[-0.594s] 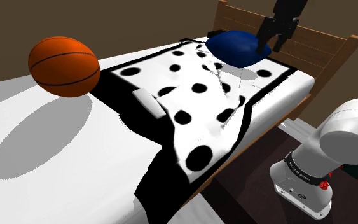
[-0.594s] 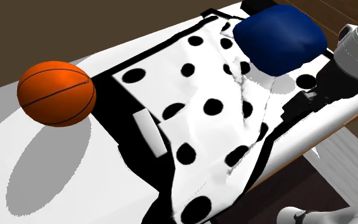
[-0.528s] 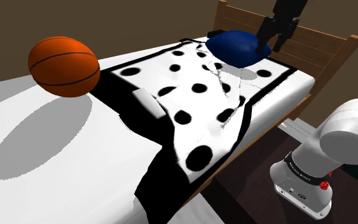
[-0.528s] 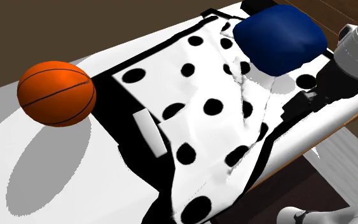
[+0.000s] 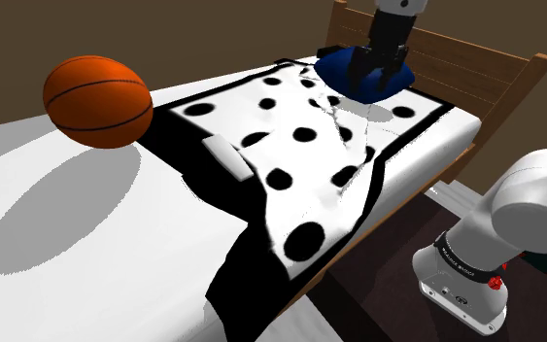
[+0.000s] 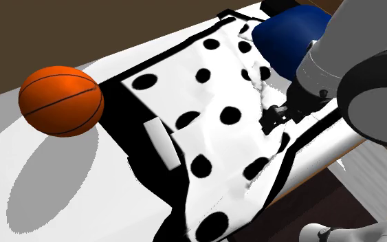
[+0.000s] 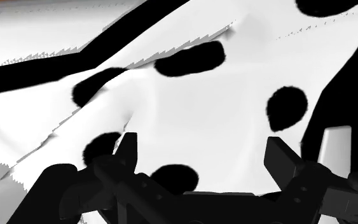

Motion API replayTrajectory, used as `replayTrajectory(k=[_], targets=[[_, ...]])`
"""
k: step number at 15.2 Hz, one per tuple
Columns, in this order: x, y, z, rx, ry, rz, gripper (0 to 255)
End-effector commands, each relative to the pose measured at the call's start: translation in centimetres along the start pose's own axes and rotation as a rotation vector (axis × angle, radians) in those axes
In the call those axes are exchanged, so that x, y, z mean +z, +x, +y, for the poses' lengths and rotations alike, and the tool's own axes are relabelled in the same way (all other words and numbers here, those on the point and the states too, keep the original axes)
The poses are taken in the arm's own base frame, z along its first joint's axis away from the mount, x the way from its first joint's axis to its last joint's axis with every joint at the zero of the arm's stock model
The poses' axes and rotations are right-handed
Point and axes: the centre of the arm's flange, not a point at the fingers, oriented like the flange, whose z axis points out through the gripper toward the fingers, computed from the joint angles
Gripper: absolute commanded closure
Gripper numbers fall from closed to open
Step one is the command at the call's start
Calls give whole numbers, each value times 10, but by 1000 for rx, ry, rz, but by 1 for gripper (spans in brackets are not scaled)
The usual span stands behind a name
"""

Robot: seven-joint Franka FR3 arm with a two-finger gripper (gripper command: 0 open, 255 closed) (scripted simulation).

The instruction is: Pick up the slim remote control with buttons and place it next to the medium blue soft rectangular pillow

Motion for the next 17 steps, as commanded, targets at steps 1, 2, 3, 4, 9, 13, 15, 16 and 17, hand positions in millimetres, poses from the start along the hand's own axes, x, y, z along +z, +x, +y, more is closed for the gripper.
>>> replayTrajectory(k=[1, 2, 3, 4, 9, 13, 15, 16, 17], targets=[[14, 13, -19, -9, -3, 3, 0], [21, 19, -29, -13, -5, 4, 0], [27, 25, -39, -17, -7, 6, 0], [34, 31, -49, -21, -9, 7, 0], [66, 61, -99, -43, -19, 12, 0], [92, 83, -140, -60, -27, 16, 0], [105, 95, -160, -69, -31, 19, 0], [112, 100, -170, -73, -32, 20, 0], [118, 106, -181, -77, -34, 21, 0]])
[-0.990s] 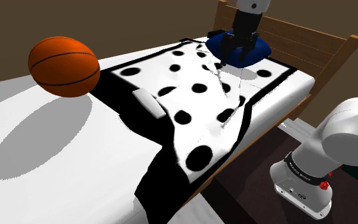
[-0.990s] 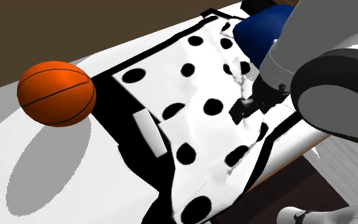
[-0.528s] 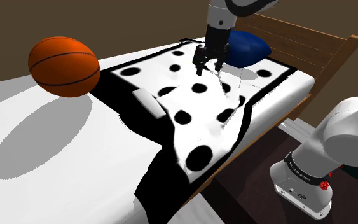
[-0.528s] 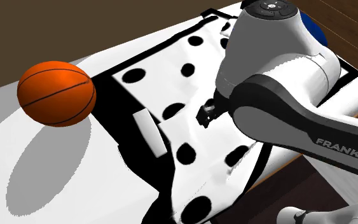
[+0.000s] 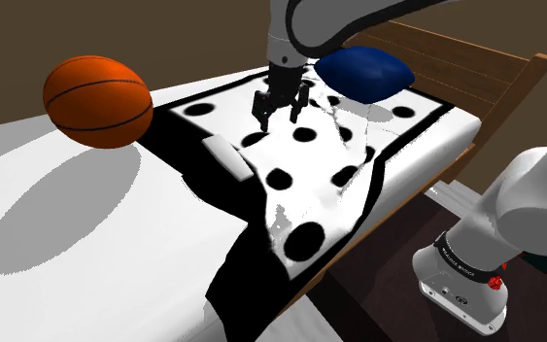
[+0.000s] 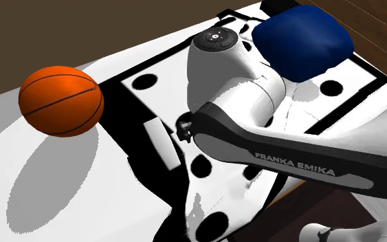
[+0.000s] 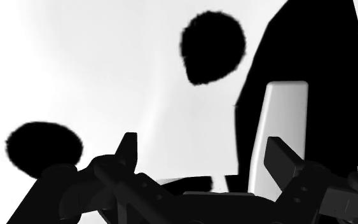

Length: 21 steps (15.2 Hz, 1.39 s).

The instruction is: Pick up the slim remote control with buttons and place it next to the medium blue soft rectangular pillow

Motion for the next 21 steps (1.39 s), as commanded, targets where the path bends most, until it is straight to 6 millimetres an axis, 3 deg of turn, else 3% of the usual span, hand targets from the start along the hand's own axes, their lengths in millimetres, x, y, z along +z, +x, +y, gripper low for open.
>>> replayTrajectory(k=[1, 11, 18, 21], targets=[[14, 15, -20, -8, -3, 3, 0], [76, 73, -117, -50, -22, 13, 0], [113, 73, -116, -50, -22, 13, 0], [116, 73, -116, -50, -22, 13, 0]])
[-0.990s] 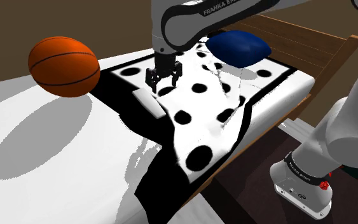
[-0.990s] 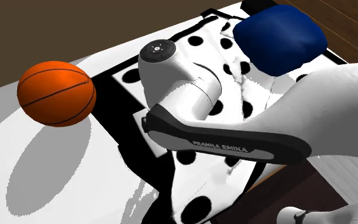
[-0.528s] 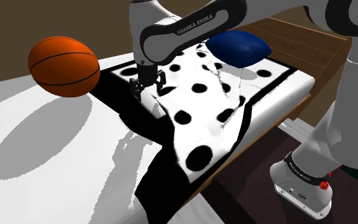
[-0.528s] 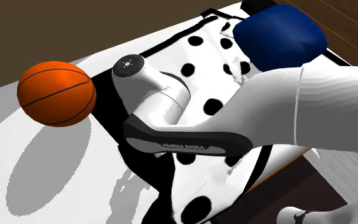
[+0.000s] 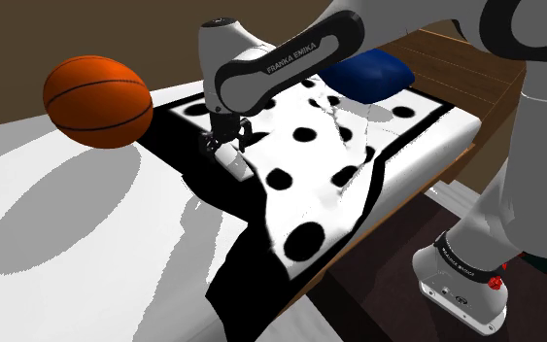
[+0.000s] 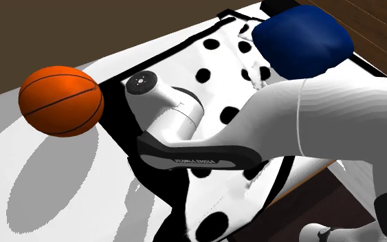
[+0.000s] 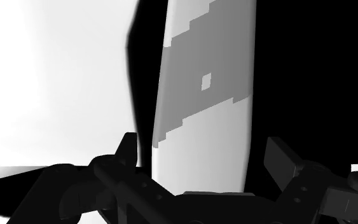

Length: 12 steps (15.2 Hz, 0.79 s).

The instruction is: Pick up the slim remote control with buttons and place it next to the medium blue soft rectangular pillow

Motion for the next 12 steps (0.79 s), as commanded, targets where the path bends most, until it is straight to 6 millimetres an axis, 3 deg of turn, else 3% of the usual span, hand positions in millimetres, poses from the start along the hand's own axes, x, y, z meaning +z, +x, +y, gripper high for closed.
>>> replayTrajectory(k=[1, 5, 6, 12], targets=[[1, 0, 1, 0, 0, 0, 0], [1, 0, 1, 0, 0, 0, 0], [1, 0, 1, 0, 0, 0, 255], [1, 0, 1, 0, 0, 0, 255]])
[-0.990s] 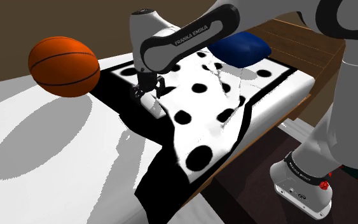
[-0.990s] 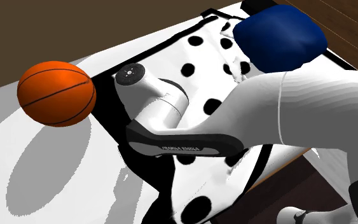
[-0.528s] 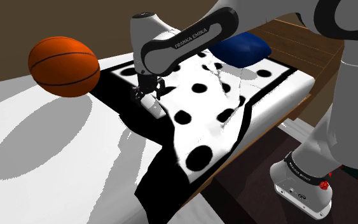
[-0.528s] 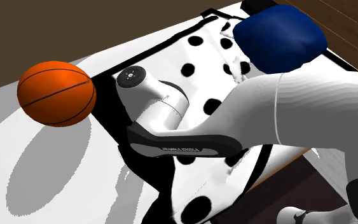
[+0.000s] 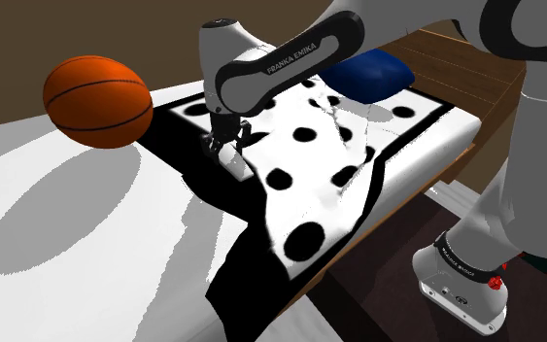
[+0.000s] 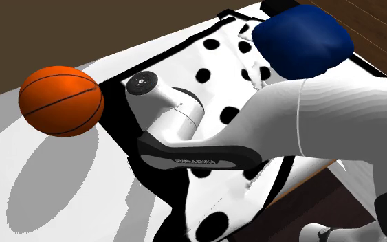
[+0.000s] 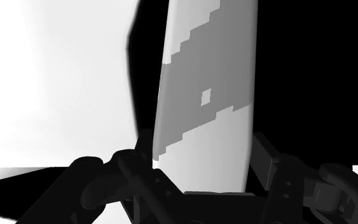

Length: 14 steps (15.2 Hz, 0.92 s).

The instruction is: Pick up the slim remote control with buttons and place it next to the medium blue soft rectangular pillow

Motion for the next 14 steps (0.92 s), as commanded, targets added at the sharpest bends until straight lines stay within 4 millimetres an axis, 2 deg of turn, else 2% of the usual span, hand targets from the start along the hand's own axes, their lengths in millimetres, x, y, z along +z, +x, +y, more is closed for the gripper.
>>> replayTrajectory(k=[1, 3, 14], targets=[[0, 0, 0, 0, 0, 0, 255], [0, 0, 0, 0, 0, 0, 255], [-58, 0, 0, 0, 0, 0, 255]])
